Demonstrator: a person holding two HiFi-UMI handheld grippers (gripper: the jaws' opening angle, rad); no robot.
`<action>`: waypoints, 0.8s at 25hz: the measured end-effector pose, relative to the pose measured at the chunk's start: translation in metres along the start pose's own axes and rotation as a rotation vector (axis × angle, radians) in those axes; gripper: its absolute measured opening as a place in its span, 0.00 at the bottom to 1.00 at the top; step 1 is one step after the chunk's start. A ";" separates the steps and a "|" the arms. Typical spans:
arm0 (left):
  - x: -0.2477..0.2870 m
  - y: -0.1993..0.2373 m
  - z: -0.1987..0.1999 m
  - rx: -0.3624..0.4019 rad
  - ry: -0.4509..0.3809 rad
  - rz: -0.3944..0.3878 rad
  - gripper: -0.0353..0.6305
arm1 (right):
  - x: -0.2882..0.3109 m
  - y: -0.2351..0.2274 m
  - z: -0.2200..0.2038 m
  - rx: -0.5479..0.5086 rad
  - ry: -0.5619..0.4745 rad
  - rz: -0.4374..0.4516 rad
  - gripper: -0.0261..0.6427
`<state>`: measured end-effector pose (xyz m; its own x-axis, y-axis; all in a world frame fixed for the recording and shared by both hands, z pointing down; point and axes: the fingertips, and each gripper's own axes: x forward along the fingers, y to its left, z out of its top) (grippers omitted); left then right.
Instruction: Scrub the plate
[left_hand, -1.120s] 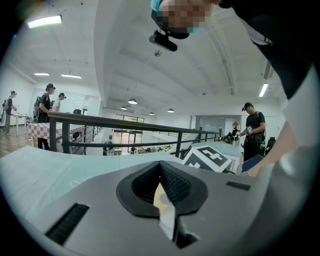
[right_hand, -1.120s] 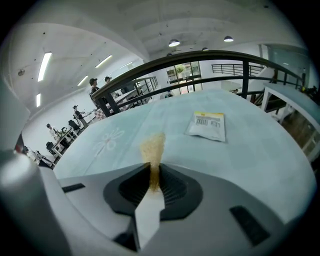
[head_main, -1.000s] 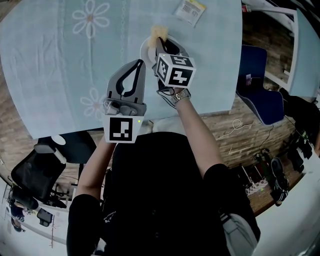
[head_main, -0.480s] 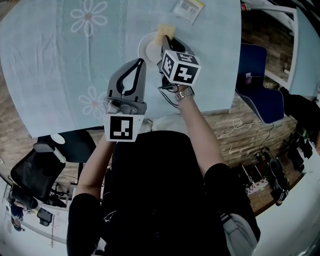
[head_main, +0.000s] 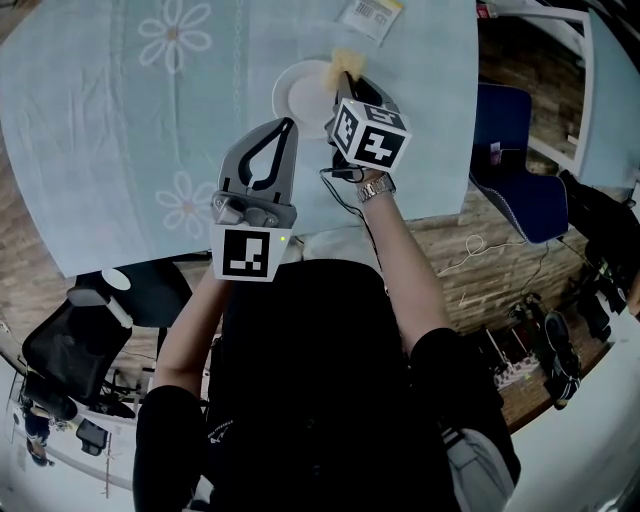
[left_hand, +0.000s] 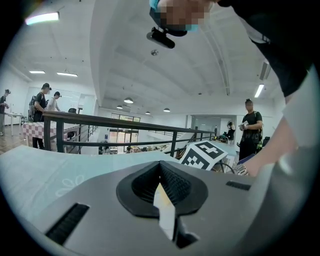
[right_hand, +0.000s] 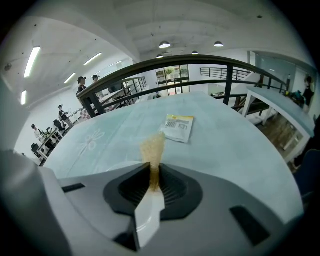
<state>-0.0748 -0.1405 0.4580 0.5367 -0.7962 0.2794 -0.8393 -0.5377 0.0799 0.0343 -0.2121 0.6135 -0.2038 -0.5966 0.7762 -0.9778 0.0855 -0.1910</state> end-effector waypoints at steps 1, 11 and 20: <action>0.000 -0.001 0.000 0.000 0.001 -0.003 0.07 | 0.000 -0.002 -0.001 0.001 0.000 -0.004 0.12; -0.006 -0.004 0.000 0.006 -0.004 -0.014 0.07 | -0.010 -0.023 0.000 0.008 -0.012 -0.066 0.12; -0.021 -0.001 0.003 0.020 -0.010 -0.010 0.07 | -0.029 -0.026 0.006 0.060 -0.064 -0.103 0.12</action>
<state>-0.0855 -0.1241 0.4494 0.5457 -0.7934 0.2696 -0.8322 -0.5509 0.0632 0.0664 -0.2018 0.5920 -0.0976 -0.6499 0.7537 -0.9884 -0.0251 -0.1496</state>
